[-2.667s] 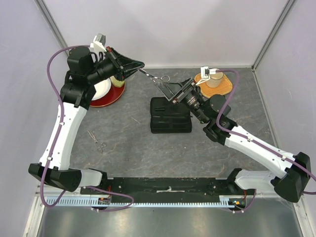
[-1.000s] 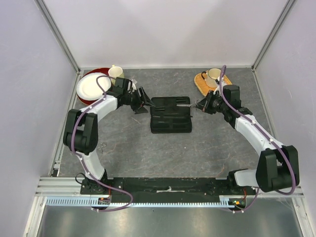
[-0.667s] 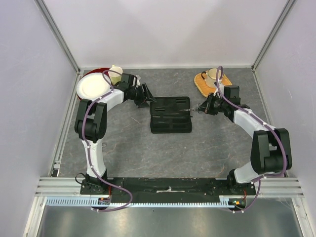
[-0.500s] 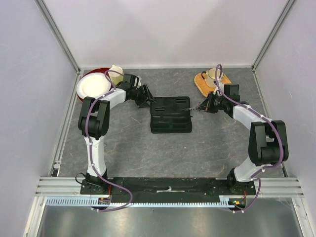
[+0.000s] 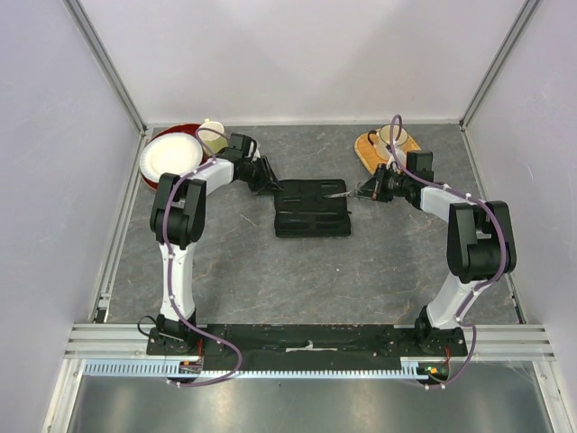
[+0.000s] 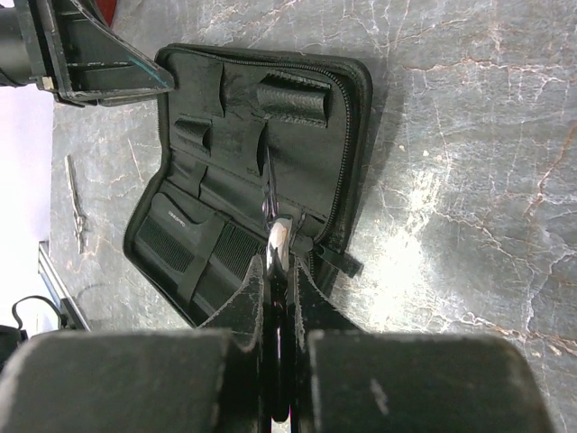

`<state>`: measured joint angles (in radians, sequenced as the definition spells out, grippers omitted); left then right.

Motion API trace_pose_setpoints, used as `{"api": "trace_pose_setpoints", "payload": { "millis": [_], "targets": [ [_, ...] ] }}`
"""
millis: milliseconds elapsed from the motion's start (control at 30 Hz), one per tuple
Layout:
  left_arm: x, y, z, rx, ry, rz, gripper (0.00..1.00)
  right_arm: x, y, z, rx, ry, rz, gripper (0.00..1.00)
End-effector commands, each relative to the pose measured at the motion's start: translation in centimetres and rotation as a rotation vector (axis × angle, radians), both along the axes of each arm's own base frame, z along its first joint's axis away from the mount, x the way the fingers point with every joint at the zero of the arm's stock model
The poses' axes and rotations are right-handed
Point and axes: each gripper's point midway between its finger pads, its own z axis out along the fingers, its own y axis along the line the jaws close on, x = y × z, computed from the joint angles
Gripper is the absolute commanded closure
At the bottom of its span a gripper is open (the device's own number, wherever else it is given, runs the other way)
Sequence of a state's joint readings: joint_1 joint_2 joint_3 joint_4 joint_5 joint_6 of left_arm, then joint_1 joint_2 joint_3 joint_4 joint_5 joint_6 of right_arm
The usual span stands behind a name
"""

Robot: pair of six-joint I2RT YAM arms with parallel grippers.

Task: Sort the hair-cutting tools

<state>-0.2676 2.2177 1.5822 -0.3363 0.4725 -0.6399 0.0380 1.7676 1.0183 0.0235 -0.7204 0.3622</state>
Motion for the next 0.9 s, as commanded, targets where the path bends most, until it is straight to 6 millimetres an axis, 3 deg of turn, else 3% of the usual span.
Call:
{"api": "trace_pose_setpoints", "payload": {
  "millis": [0,300,600,667,867],
  "targets": [
    [-0.3,0.3,-1.9,0.064,0.015,-0.032,0.62,2.0,0.5,2.5,0.059,-0.128,0.043,1.00],
    [-0.6,-0.1,-2.5,0.072,0.042,-0.036,0.70,0.9,1.8,2.9,0.160,-0.161,0.115,1.00],
    [-0.6,0.1,-3.0,0.088,0.054,-0.023,0.72,1.5,-0.4,1.2,0.069,-0.139,0.016,1.00],
    [-0.7,0.2,-3.2,0.090,0.060,-0.019,0.73,1.9,-1.9,1.0,0.064,-0.137,-0.023,1.00],
    [-0.7,0.3,-3.3,0.095,0.064,-0.012,0.75,1.4,-2.1,0.1,0.061,-0.114,-0.015,1.00]
  ]
}}
